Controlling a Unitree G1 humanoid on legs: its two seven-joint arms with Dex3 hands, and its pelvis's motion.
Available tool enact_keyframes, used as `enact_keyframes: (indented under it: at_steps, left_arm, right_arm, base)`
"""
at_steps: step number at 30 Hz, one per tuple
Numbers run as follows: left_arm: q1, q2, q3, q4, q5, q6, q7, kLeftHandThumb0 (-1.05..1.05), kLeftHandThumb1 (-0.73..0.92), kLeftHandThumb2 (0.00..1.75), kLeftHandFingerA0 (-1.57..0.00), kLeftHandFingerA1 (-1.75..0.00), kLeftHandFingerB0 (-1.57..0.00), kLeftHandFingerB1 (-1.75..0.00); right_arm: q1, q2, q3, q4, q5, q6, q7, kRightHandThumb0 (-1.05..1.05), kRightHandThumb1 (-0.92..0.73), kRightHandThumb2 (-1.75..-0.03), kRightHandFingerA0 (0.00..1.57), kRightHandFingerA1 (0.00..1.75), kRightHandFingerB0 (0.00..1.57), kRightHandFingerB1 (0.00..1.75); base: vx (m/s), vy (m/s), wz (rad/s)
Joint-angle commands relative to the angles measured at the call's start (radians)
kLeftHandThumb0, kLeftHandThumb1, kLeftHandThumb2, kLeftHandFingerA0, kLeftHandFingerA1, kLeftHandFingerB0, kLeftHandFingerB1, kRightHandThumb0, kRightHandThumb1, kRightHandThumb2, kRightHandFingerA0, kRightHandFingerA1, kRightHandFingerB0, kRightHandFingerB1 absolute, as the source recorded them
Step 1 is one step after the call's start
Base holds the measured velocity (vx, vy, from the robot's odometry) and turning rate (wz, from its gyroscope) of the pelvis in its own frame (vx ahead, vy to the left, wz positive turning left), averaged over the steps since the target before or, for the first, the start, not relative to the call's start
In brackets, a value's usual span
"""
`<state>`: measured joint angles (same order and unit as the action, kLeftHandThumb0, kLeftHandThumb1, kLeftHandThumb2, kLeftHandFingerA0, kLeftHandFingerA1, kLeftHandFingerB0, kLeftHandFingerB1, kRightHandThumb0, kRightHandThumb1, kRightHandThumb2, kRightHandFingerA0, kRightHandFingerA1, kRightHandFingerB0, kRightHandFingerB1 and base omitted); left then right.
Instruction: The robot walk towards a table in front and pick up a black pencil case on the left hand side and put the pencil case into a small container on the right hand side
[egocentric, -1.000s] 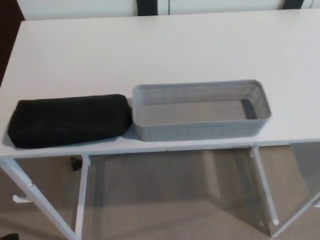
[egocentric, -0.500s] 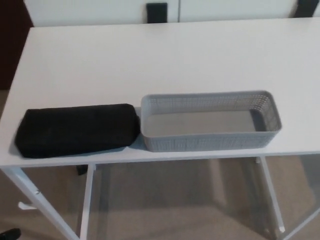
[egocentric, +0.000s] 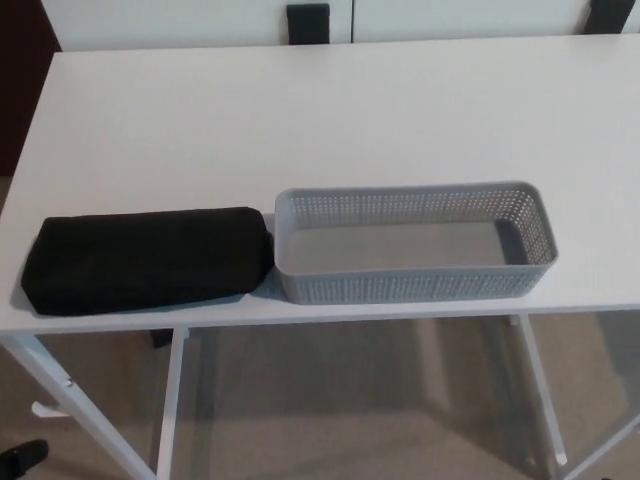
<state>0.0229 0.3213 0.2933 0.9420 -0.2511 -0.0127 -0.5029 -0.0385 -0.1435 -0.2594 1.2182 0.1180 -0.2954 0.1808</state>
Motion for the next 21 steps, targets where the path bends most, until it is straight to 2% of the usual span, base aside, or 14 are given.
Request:
enact_keyframes:
  at_steps: [1,2,3,4,9,10,11,12,13,14,16,17,20,21]
  left_arm:
    - [0.033,0.019,0.003,-0.038,0.006,0.017,0.016,-0.2,0.52,0.55,-0.5,-0.52,-0.36,-0.36]
    - [0.068,0.024,-0.014,-0.079,0.023,0.024,0.019,-0.19,0.53,0.56,-0.43,-0.5,-0.34,-0.35]
    - [0.126,0.051,-0.032,-0.147,0.05,0.019,0.015,-0.1,0.39,0.87,-0.29,-0.59,-0.16,-0.51]
    - [0.171,0.074,-0.03,-0.204,0.044,0.028,-0.007,-0.09,0.56,0.56,-0.3,-0.49,-0.22,-0.31]
    - [0.328,0.146,0.073,-0.428,-0.057,0.078,-0.063,-0.15,0.53,0.55,-0.19,-0.41,-0.13,-0.27]
    - [0.368,0.161,0.122,-0.457,-0.088,0.085,-0.074,-0.12,0.39,0.84,-0.08,-0.51,0.0,-0.44]
    - [0.391,0.166,0.16,-0.448,-0.098,0.066,-0.074,-0.13,0.56,0.58,-0.12,-0.35,-0.11,-0.26]
    - [0.412,0.176,0.216,-0.431,-0.117,0.04,-0.073,-0.15,0.53,0.59,-0.1,-0.24,-0.09,-0.27]
    - [0.431,0.189,0.28,-0.412,-0.141,0.013,-0.074,-0.15,0.53,0.59,-0.1,-0.24,-0.09,-0.27]
    - [0.453,0.202,0.302,-0.425,-0.103,-0.021,-0.021,-0.23,0.51,0.55,-0.01,-0.26,-0.1,-0.26]
    - [0.482,0.209,0.342,-0.449,-0.028,-0.115,0.07,-0.24,0.48,0.55,0.0,-0.2,-0.06,-0.23]
    - [0.512,0.236,0.357,-0.475,0.059,-0.19,0.141,-0.44,0.28,0.63,0.0,-0.07,0.0,-0.09]
    - [0.547,0.247,0.457,-0.655,0.127,-0.211,0.265,-0.48,0.31,0.63,0.0,-0.02,0.0,-0.06]
    - [0.55,0.243,0.489,-0.729,0.17,-0.24,0.313,-0.47,0.31,0.64,0.0,-0.04,0.0,-0.08]
  right_arm:
    - [0.021,-0.009,-0.002,0.005,-0.004,-0.023,-0.019,-0.32,-0.54,-0.56,0.58,0.48,0.39,0.37]
    - [0.039,-0.016,-0.003,0.002,-0.004,-0.035,-0.013,-0.4,-0.44,-0.71,0.51,0.56,0.34,0.47]
    - [0.047,-0.024,0.002,-0.002,-0.01,-0.043,-0.012,-0.43,-0.45,-0.72,0.48,0.55,0.34,0.47]
    - [0.047,-0.028,0.003,-0.003,-0.01,-0.043,-0.008,-0.42,-0.45,-0.72,0.47,0.55,0.33,0.46]
    - [0.022,-0.035,-0.02,-0.009,0.019,-0.017,0.01,-0.39,-0.43,-0.71,0.5,0.55,0.34,0.47]
    - [0.023,-0.034,-0.021,-0.008,0.019,-0.02,0.017,-0.32,-0.54,-0.56,0.58,0.48,0.38,0.37]
    - [0.023,-0.039,-0.017,-0.01,0.014,-0.021,0.018,-0.32,-0.55,-0.57,0.58,0.48,0.38,0.37]
    - [0.019,-0.042,-0.013,-0.013,0.008,-0.02,0.014,-0.41,-0.44,-0.72,0.52,0.56,0.34,0.46]
    - [0.013,-0.044,-0.008,-0.017,0.001,-0.019,0.008,-0.41,-0.44,-0.72,0.52,0.56,0.34,0.46]
    - [0.013,-0.043,-0.01,-0.019,0.004,-0.019,0.006,-0.4,-0.44,-0.71,0.55,0.57,0.35,0.47]
    - [0.013,-0.04,-0.014,-0.021,0.008,-0.02,0.004,-0.33,-0.54,-0.57,0.62,0.49,0.41,0.38]
    - [0.01,-0.04,-0.016,-0.018,0.01,-0.019,0.001,-0.32,-0.53,-0.56,0.63,0.51,0.42,0.39]
    - [-0.005,-0.047,-0.007,-0.022,-0.002,-0.006,-0.012,-0.39,-0.44,-0.71,0.54,0.57,0.37,0.47]
    - [-0.008,-0.047,-0.006,-0.018,-0.003,-0.008,-0.012,-0.32,-0.54,-0.56,0.56,0.49,0.41,0.38]
  base:
    - [0.0,0.0,0.0]
    - [0.0,0.0,0.0]
    - [0.0,0.0,0.0]
    - [0.0,0.0,0.0]
    - [0.0,0.0,0.0]
    - [0.0,0.0,0.0]
    - [0.0,0.0,0.0]
    - [0.0,0.0,0.0]
    - [0.0,0.0,0.0]
    - [0.0,0.0,0.0]
    - [0.0,0.0,0.0]
    - [0.0,0.0,0.0]
    - [0.0,0.0,0.0]
    - [0.0,0.0,0.0]
